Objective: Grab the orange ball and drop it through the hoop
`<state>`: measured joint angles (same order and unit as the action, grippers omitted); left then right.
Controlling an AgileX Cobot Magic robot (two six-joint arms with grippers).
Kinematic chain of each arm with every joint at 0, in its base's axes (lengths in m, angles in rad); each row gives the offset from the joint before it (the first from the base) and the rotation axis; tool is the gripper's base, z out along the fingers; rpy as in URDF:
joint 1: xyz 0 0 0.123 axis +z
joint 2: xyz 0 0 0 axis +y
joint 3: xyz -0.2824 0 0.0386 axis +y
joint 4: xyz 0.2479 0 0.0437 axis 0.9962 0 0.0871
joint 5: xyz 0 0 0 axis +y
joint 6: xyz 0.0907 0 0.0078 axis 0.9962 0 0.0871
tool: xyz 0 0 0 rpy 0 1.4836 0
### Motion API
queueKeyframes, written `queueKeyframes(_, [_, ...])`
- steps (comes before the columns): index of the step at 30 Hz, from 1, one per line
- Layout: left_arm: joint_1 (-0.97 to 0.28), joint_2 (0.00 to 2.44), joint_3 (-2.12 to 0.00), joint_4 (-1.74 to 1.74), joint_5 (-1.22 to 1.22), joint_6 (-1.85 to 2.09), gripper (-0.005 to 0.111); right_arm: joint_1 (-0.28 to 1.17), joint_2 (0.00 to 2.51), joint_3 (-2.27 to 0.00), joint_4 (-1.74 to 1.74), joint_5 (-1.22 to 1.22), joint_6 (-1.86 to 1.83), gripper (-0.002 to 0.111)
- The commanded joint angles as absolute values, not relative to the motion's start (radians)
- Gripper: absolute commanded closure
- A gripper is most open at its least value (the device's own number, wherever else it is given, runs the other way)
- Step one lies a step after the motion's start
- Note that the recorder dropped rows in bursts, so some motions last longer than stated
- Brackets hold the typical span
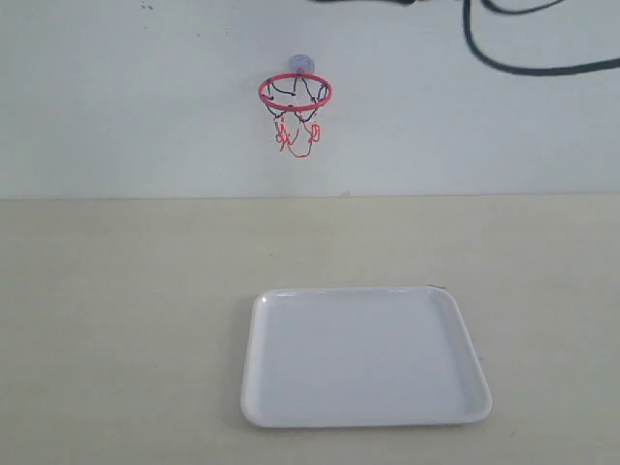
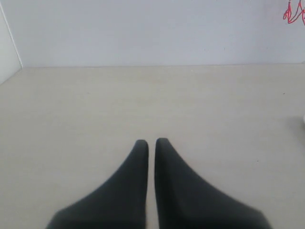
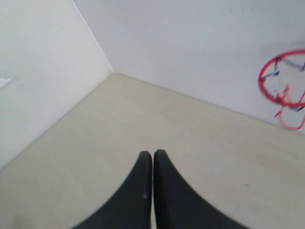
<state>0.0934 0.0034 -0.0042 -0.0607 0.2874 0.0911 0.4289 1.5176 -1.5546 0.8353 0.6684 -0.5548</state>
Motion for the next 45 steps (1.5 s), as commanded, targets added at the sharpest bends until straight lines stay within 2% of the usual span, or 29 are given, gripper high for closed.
queueKeyframes(1, [0.098,0.000,0.000,-0.068,0.288,0.093,0.103,0.428,1.375,-1.502,0.591,0.633,-0.604,0.108])
queueKeyframes(3, [0.098,0.000,0.000,-0.068,0.288,0.093,0.103,0.428,1.264,-1.343,0.477,0.492,-0.604,0.108])
queueKeyframes(5, [0.098,0.000,0.000,-0.068,0.288,0.093,0.103,0.428,1.135,-1.114,0.436,0.207,-0.604,0.108])
queueKeyframes(6, [0.098,0.000,0.000,-0.068,0.288,0.093,0.103,0.428,1.060,-0.943,0.436,0.012,-0.604,0.108])
queueKeyframes(9, [0.098,0.000,0.000,-0.066,0.288,0.093,0.103,0.428,0.826,-0.529,0.436,-0.303,-0.604,0.108])
queueKeyframes(12, [0.098,0.000,0.000,-0.066,0.288,0.093,0.103,0.428,0.562,-0.157,0.436,-0.406,-0.604,0.108])
queueKeyframes(14, [0.098,0.000,0.000,-0.066,0.288,0.093,0.103,0.428,0.414,0.000,0.436,-0.444,-0.604,0.108])
queueKeyframes(16, [0.098,0.000,0.000,-0.066,0.288,0.093,0.103,0.425,0.307,0.000,0.550,-0.271,-0.730,0.108])
queueKeyframes(23, [0.098,0.000,0.000,-0.063,0.288,0.093,0.103,0.428,0.240,0.000,0.563,-0.176,-0.595,0.108])
queueKeyframes(31, [0.098,0.000,0.000,-0.063,0.288,0.093,0.103,0.428,0.240,0.000,0.065,-0.088,-0.104,0.108])
queueKeyframes(45, [0.098,0.000,0.000,-0.063,0.288,0.093,0.103,0.428,0.240,0.000,0.059,0.052,-0.087,0.108])
